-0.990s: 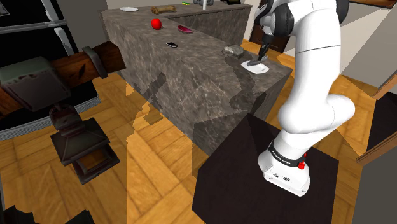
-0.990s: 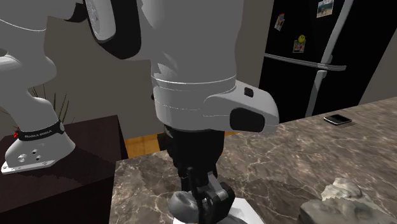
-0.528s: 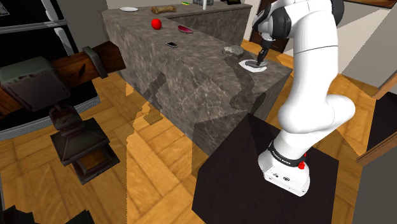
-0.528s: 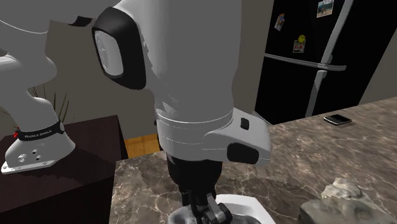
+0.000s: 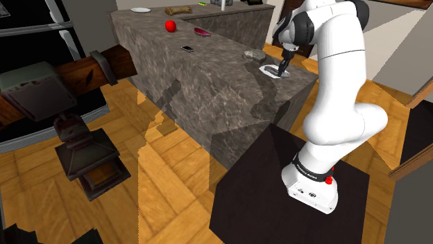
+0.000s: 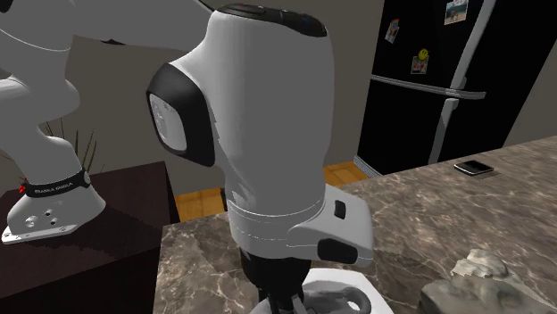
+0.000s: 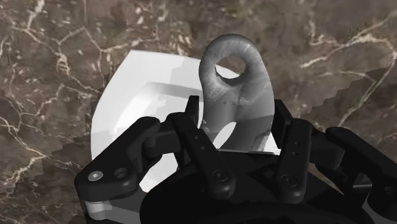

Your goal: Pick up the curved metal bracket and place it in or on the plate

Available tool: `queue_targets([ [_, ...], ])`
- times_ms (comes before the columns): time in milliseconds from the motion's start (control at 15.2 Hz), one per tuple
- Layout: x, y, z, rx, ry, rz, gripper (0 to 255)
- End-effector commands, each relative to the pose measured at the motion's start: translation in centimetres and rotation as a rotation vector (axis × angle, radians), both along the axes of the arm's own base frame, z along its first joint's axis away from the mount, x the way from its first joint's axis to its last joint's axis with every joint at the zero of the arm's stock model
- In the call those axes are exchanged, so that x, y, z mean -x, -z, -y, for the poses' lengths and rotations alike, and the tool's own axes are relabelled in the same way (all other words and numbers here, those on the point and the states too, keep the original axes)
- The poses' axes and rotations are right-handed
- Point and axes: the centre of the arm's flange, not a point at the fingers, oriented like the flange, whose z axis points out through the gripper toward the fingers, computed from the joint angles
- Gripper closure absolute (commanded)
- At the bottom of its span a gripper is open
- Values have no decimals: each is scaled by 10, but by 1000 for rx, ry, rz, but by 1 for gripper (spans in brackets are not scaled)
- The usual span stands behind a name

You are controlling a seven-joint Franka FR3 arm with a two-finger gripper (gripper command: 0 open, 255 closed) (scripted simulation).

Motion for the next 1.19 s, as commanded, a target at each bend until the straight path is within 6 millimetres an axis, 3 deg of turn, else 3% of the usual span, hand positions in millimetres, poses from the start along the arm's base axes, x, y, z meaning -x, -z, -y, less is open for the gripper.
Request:
queue_targets([
  [0, 0, 3, -1, -4, -1, -2, 255],
  [330, 0, 3, -1, -4, -1, -2, 255],
  [396, 0, 3, -1, -4, -1, -2, 0],
  [726, 0, 3, -1, -4, -1, -2, 0],
  [990, 0, -47, -1, -4, -1, -2, 0],
  [1122, 0, -47, -1, -4, -1, -2, 0],
])
